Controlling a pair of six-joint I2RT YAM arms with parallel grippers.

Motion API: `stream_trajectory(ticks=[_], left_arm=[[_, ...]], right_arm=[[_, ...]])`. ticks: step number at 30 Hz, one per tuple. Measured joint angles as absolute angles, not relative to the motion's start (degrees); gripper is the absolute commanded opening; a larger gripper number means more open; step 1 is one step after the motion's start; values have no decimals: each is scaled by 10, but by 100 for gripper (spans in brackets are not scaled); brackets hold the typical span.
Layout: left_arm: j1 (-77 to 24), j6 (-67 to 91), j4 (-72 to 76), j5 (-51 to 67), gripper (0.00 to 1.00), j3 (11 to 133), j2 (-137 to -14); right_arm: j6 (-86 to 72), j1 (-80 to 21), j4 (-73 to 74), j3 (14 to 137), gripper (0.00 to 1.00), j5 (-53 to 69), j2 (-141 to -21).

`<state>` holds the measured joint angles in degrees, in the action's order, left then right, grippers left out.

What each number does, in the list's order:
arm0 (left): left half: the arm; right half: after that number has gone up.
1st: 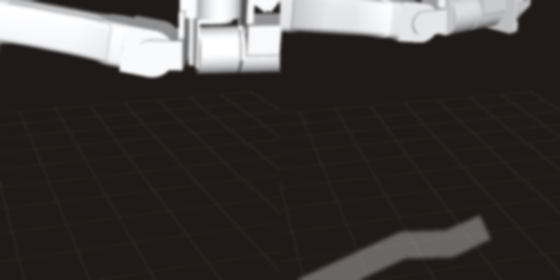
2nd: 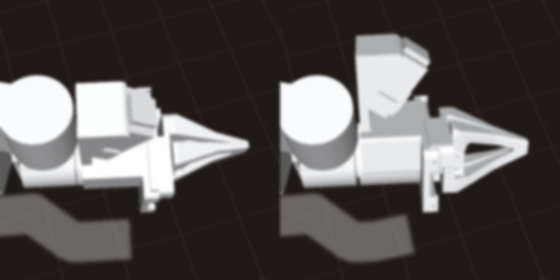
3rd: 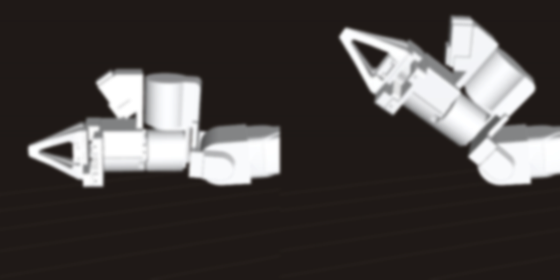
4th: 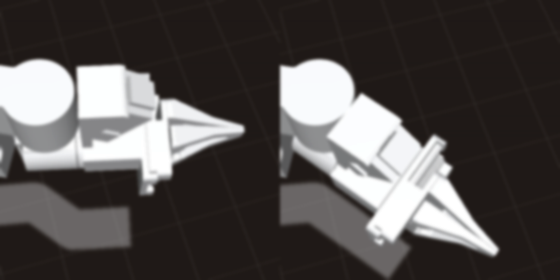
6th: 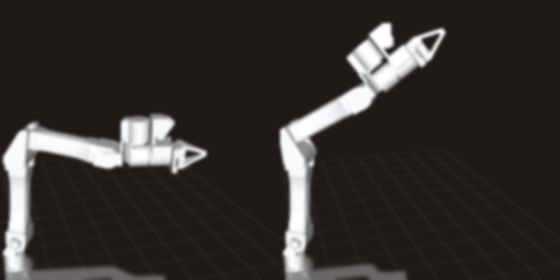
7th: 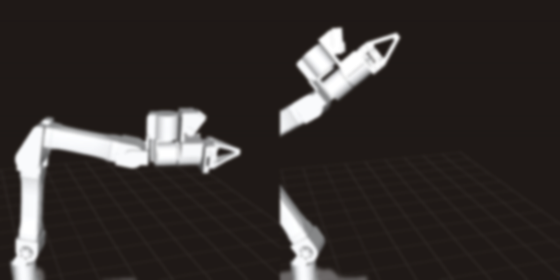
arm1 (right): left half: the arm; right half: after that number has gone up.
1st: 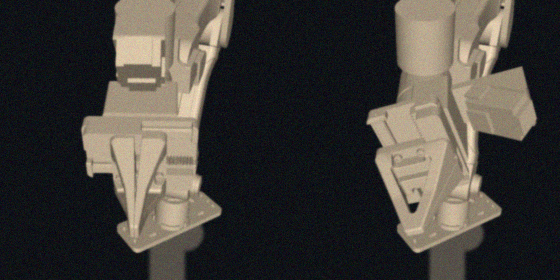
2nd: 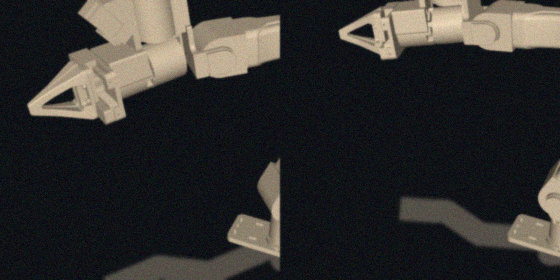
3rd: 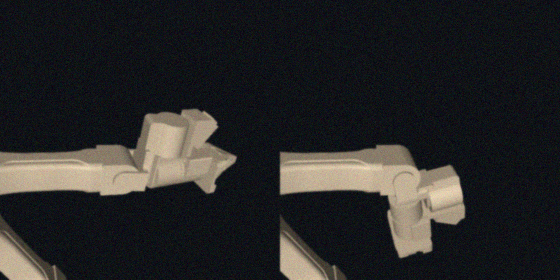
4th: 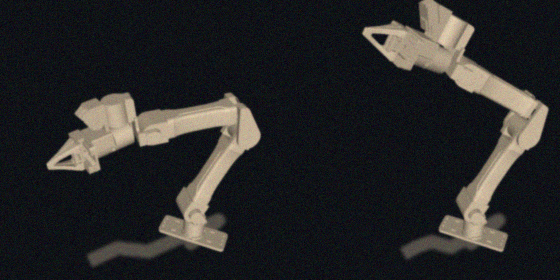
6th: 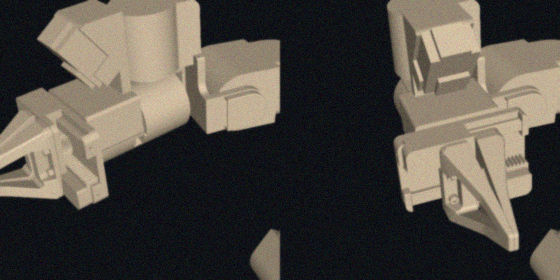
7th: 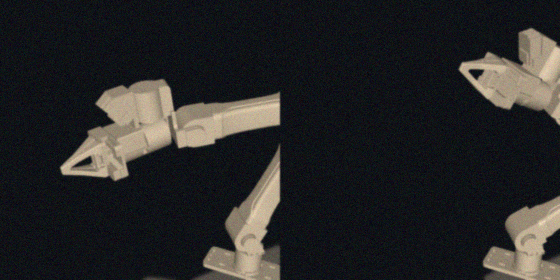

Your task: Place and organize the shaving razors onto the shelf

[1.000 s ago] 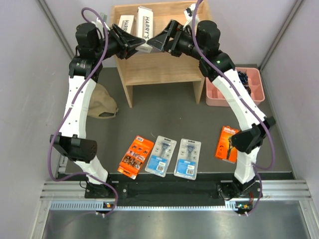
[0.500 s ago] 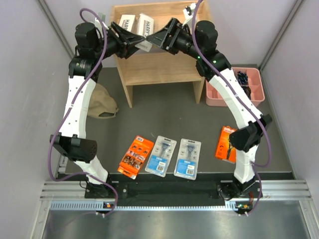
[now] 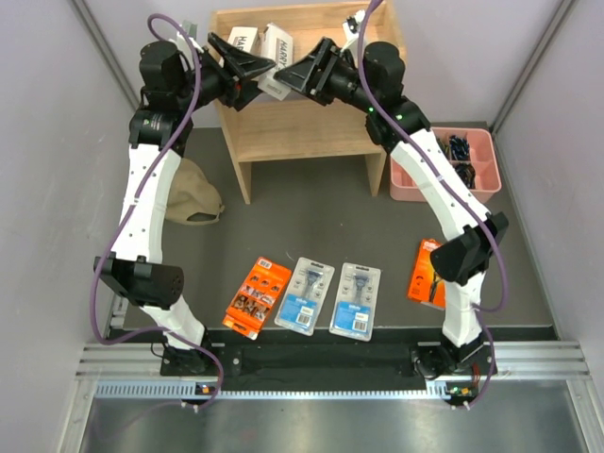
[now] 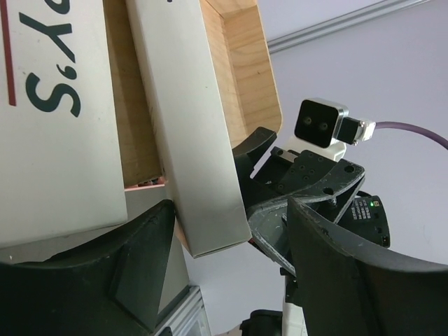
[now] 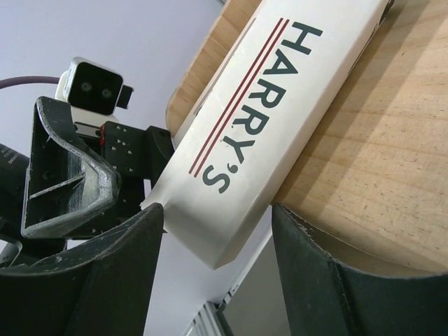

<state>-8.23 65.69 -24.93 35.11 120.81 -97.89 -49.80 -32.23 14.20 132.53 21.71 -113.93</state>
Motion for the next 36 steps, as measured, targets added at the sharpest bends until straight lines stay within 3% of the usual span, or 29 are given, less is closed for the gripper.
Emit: stream_trajectory(ticks=[21,36], left_arm=[[-63,668,-248,346,74,1130,-928],[-59,706,-209,342,74,1114,-928]], right_arm=[[-541,-322,99,1326,49,218,-1150],[-529,-335,94,1246,47,239,-1115]])
